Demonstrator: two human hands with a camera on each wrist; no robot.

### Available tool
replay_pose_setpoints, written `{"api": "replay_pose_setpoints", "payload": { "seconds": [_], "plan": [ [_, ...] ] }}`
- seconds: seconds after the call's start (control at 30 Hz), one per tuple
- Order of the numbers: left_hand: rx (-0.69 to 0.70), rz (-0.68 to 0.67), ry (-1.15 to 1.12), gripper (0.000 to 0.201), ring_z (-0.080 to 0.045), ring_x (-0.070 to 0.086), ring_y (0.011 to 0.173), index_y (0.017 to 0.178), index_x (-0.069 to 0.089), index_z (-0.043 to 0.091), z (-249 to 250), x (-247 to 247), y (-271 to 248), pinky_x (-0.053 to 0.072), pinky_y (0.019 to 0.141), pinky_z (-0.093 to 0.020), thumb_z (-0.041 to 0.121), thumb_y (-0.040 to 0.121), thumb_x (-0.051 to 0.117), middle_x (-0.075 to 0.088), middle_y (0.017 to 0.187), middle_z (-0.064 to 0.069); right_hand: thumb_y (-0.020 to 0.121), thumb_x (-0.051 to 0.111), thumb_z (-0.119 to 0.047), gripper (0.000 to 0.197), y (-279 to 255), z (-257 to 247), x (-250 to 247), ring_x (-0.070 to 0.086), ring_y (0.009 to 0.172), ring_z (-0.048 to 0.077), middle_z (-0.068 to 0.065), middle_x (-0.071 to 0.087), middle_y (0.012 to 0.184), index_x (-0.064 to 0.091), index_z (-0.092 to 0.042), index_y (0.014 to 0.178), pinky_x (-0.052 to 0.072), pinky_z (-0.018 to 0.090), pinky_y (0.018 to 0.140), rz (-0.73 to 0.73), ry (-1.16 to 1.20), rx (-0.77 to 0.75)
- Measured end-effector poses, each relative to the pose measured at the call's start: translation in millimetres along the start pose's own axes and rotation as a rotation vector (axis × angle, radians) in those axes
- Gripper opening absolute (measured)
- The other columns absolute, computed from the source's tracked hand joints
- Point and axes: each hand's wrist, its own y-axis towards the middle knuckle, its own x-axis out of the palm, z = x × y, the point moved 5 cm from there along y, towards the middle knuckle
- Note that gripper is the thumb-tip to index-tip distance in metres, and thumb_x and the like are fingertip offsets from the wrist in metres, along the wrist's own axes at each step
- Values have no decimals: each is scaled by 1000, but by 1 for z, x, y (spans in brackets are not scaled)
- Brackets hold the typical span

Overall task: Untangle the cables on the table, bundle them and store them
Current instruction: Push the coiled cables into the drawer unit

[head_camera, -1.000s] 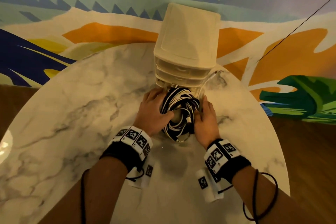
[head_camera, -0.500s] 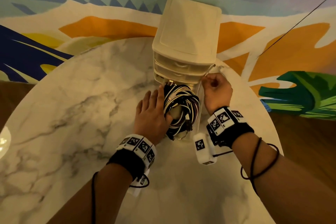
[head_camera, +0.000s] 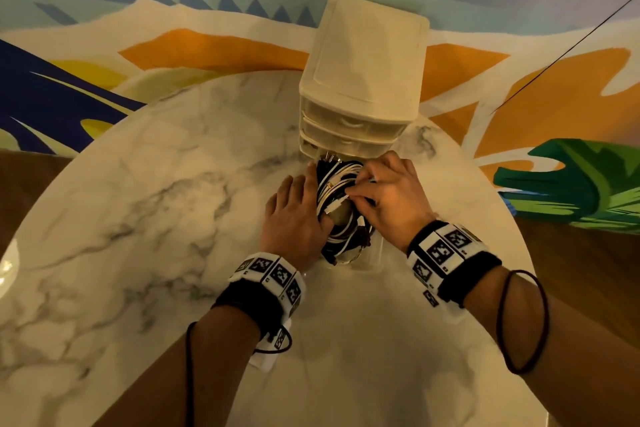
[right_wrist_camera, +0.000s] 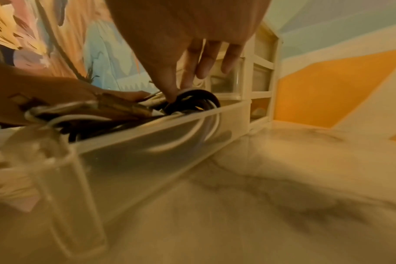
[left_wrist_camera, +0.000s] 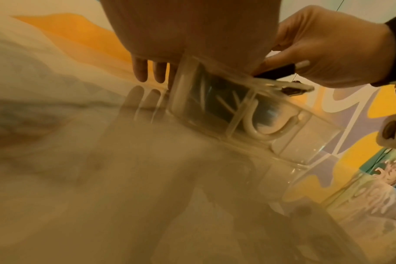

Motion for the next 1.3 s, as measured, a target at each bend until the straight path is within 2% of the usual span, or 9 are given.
{"api": "replay_pose_setpoints", "payload": {
  "seconds": [0.1, 0.23, 0.5, 0.63, 0.73, 0.8, 1.0, 1.17, 1.3],
  "plan": [
    [4, -6, -6, 78, -25, 24, 139, 150, 0, 17, 1, 0, -1, 25, 110, -41, 39, 88, 43, 33, 148, -8, 73, 73, -21, 3, 2, 2, 0, 40, 88, 18, -2, 56, 81, 73, -21, 75, 18, 25, 73, -43, -19, -14],
    [20, 11, -12, 77, -26, 23, 140, 150, 1, 16, -1, 0, 0, 25, 111, -43, 39, 89, 43, 29, 151, -9, 77, 71, -22, 4, -4, 4, 7, 44, 95, 24, 5, 56, 99, 73, -19, 80, 35, 32, 75, -59, 21, 65],
    [333, 34, 34, 74, -18, 8, 145, 150, 6, 13, 18, -14, 5, 10, 117, -34, 38, 90, 44, 12, 158, -7, 68, 67, -11, 5, -4, 3, 21, 45, 93, 28, 7, 54, 93, 66, -15, 70, 46, 38, 71, -88, 50, 154],
    [288, 1, -23, 62, -18, 20, 143, 148, 20, 10, 21, -11, 8, 22, 116, -33, 37, 94, 34, 21, 156, -8, 69, 69, -11, 6, -6, 1, 22, 42, 100, 27, 9, 56, 104, 66, -16, 71, 47, 42, 76, -82, 56, 164],
    [288, 6, -28, 59, -22, 31, 138, 145, 27, 8, 21, -14, 11, 30, 111, -35, 36, 93, 36, 32, 151, -11, 71, 69, -10, 8, -9, 3, 25, 42, 119, 33, 12, 53, 128, 69, -15, 76, 44, 41, 95, -84, 68, 159],
    [291, 25, -38, 56, -24, 38, 133, 142, 33, 7, 23, -16, 16, 35, 105, -36, 34, 93, 41, 39, 146, -12, 71, 70, -6, 12, -9, 5, 27, 43, 126, 33, 14, 54, 132, 71, -12, 81, 38, 36, 103, -77, 114, 146],
    [295, 46, -6, 55, -27, 53, 117, 133, 46, 5, 29, -15, 23, 42, 96, -39, 35, 89, 35, 56, 130, -12, 71, 73, -4, 11, -10, 7, 30, 56, 112, 32, 11, 62, 124, 69, -11, 79, 51, 40, 92, -107, 136, 146],
    [302, 44, -19, 55, -17, 24, 142, 147, 27, 11, 25, -2, 10, 18, 116, -37, 32, 97, 22, 33, 151, -6, 77, 67, -6, 48, -22, 10, 30, 50, 122, 23, 6, 54, 133, 54, -14, 122, 45, 33, 100, -88, 253, 264],
    [350, 92, -81, 49, -18, 35, 137, 140, 40, 6, 22, -2, 10, 17, 115, -37, 24, 96, 27, 46, 143, -10, 85, 62, -9, 69, -23, 7, 33, 39, 132, 19, 7, 43, 144, 32, -21, 145, 33, 29, 110, -99, 242, 219]
  ]
}}
